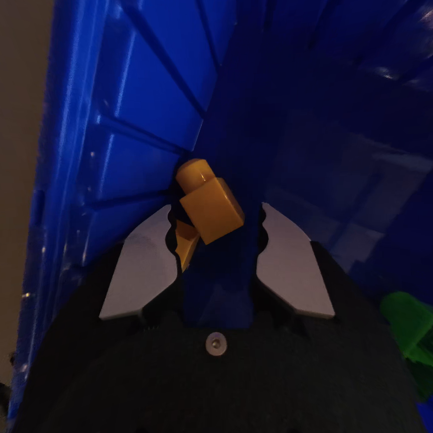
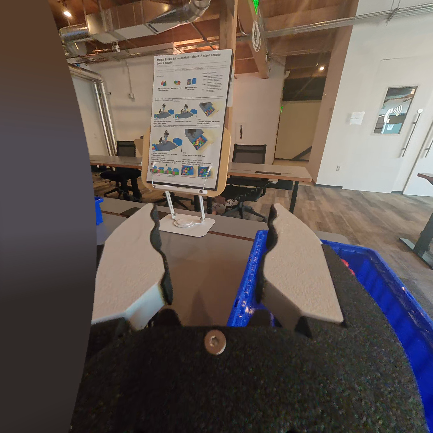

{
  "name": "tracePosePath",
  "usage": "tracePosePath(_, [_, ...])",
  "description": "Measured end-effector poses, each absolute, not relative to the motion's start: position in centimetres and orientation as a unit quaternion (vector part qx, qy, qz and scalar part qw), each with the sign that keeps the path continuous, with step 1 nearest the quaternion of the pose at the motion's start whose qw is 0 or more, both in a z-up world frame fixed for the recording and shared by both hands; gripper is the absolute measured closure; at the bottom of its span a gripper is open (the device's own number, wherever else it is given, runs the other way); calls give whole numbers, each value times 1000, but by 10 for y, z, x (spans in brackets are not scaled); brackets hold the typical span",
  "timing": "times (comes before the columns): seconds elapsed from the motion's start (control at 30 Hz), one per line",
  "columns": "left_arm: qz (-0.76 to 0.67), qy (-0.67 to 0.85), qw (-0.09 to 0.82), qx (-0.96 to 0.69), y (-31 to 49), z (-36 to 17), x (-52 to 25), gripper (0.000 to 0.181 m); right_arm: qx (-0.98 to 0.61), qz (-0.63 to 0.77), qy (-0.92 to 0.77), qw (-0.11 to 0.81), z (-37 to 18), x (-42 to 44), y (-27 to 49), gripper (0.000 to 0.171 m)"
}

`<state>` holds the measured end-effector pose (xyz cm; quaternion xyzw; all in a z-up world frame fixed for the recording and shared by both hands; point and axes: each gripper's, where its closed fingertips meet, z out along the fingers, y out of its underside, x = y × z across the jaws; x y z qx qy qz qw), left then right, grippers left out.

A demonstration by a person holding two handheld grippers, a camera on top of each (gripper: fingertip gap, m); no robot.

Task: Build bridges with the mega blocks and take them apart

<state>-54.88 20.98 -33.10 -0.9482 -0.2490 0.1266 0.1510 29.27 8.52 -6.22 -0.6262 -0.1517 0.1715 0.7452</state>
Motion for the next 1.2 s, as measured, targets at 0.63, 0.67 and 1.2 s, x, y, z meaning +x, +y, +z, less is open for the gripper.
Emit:
tracePosePath(0.63, [-18, 27, 455, -890, 226, -182, -435, 140, -633, 205, -235, 709, -76, 241, 85, 87])
tracePosePath(0.67, [-48, 58, 487, -870, 220, -164, -411, 141, -630, 207, -250, 705, -77, 232, 83, 87])
tracePosePath(1.2, [-306, 470, 566, -604, 14, -91, -94, 142, -516, 390, -505, 571, -89, 25, -9, 93])
